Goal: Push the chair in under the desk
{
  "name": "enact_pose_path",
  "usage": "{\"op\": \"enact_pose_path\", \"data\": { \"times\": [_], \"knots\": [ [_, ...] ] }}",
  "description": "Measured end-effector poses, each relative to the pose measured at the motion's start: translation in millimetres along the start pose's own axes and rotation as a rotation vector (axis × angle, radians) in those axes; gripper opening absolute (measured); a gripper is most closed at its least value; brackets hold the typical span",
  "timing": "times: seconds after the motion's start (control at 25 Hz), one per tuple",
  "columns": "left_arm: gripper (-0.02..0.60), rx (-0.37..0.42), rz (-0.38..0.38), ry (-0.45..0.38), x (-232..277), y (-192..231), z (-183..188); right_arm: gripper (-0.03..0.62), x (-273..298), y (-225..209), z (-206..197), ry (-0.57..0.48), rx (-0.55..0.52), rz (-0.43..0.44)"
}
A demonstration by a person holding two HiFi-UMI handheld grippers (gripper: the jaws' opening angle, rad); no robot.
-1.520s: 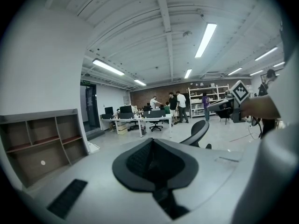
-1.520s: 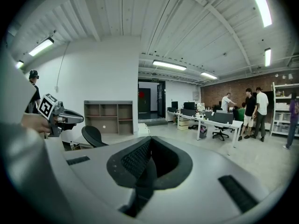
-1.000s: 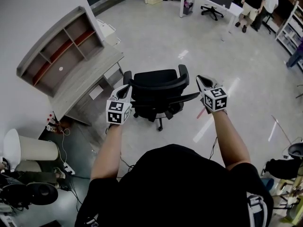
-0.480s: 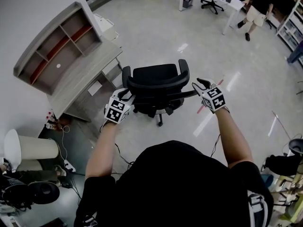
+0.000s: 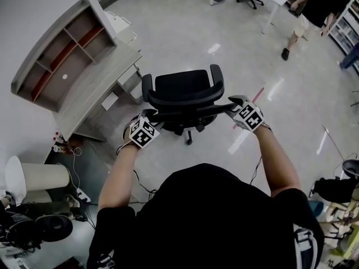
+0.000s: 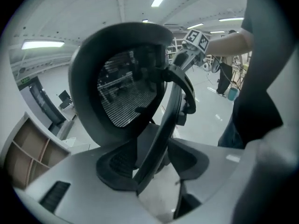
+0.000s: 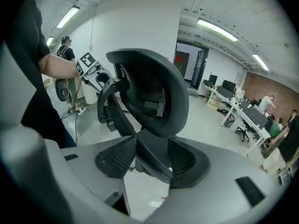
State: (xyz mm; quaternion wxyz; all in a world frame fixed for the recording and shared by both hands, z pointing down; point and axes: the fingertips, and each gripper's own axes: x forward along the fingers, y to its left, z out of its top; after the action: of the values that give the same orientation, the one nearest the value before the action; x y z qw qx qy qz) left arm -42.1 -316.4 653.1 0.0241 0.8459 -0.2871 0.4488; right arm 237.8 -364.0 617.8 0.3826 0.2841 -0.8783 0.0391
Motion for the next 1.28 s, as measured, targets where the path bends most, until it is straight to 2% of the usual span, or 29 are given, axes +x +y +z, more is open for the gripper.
{"op": "enact_pose_path", "data": {
  "times": [0.16, 0.36, 0.72, 1.0, 1.12, 1.2, 1.28],
  "knots": [
    [0.232, 0.072, -0.047, 0.071, 17, -9, -10, 0.244, 12, 11, -8, 0.037, -0.056, 0.063],
    [0.262, 0.121, -0.121, 0.148, 36, -21, -21, 0.305, 29, 26, -25, 0.123, -0.163, 0.14],
    [0.278, 0.283, -0.094, 0.335, 66, -11, -44, 0.324, 67, 26, -56, 0.314, -0.448, 0.141],
    [0.278, 0.365, -0.098, 0.43, 86, -12, -66, 0.322, 94, 24, -75, 0.403, -0.572, 0.132],
    [0.274, 0.391, -0.067, 0.443, 89, -8, -67, 0.29, 104, 23, -82, 0.428, -0.629, 0.116],
    [0.256, 0.396, -0.043, 0.436, 89, -5, -65, 0.208, 107, 19, -83, 0.432, -0.656, 0.081],
    [0.219, 0.407, -0.019, 0.432, 90, -3, -64, 0.176, 107, 16, -83, 0.431, -0.676, 0.057]
  ]
}}
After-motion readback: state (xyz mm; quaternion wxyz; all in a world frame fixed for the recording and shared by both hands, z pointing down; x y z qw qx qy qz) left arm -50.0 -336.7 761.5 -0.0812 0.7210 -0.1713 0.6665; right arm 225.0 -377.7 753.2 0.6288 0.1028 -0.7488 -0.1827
